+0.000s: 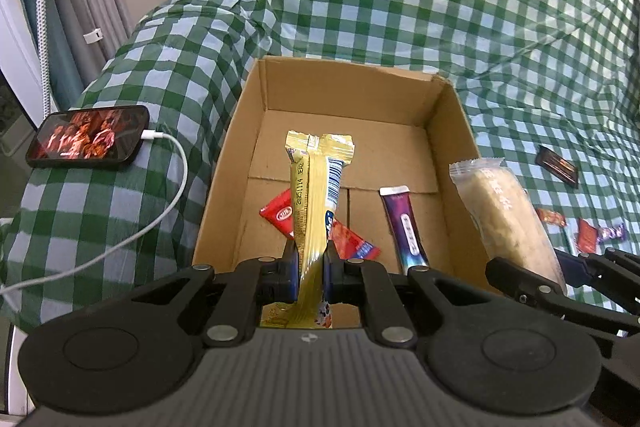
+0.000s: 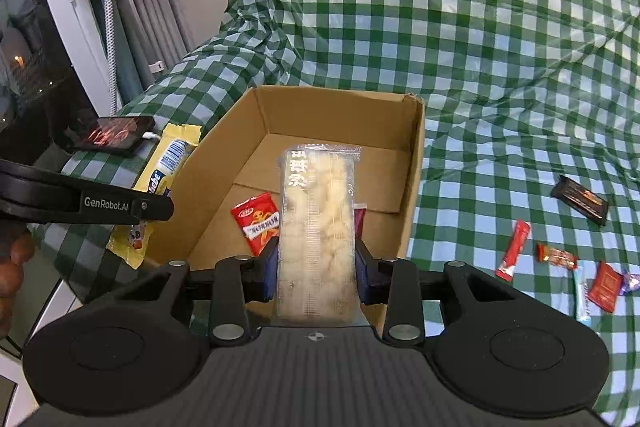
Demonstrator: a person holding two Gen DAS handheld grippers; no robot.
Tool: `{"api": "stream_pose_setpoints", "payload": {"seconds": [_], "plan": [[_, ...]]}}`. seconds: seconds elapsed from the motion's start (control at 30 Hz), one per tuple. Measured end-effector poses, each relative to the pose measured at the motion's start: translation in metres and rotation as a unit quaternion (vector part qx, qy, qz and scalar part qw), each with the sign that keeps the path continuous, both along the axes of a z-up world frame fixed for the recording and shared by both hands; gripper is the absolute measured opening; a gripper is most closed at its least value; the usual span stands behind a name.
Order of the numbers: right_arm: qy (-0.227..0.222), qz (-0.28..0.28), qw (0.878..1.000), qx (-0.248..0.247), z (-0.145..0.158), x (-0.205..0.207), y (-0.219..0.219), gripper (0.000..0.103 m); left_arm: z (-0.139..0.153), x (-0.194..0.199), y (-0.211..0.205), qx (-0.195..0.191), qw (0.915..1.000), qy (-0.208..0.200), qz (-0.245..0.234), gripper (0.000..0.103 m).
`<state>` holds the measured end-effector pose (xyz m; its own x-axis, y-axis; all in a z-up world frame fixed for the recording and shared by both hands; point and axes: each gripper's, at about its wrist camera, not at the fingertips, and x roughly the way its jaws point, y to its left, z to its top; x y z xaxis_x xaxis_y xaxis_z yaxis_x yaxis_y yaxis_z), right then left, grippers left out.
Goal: Organize snacks
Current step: 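Lower the yellow bar and cracker pack into the box and open both grippers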
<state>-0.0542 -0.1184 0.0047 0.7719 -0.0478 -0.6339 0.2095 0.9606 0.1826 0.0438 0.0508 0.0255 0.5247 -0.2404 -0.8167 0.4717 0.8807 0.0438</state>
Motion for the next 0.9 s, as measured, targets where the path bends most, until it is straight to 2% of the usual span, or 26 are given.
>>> {"api": "stream_pose_setpoints", "payload": {"seconds": [0.4,0.83,0.9], "plan": [[0.014,0.008,1.000,0.007,-0.023,0.050,-0.021,0.038,-0.034,0.040,-0.019,0.019,0.9995,0.024,0.001,0.012],[0.033,0.012,0.999,0.012,-0.046,0.080,-0.027,0.038,-0.057,0.068,-0.034,0.036,0.9989,0.030,0.001,0.012],[0.034,0.012,0.999,0.011,-0.048,0.083,-0.028,0.038,-0.060,0.071,-0.034,0.036,0.9988,0.033,0.003,0.015]]}}
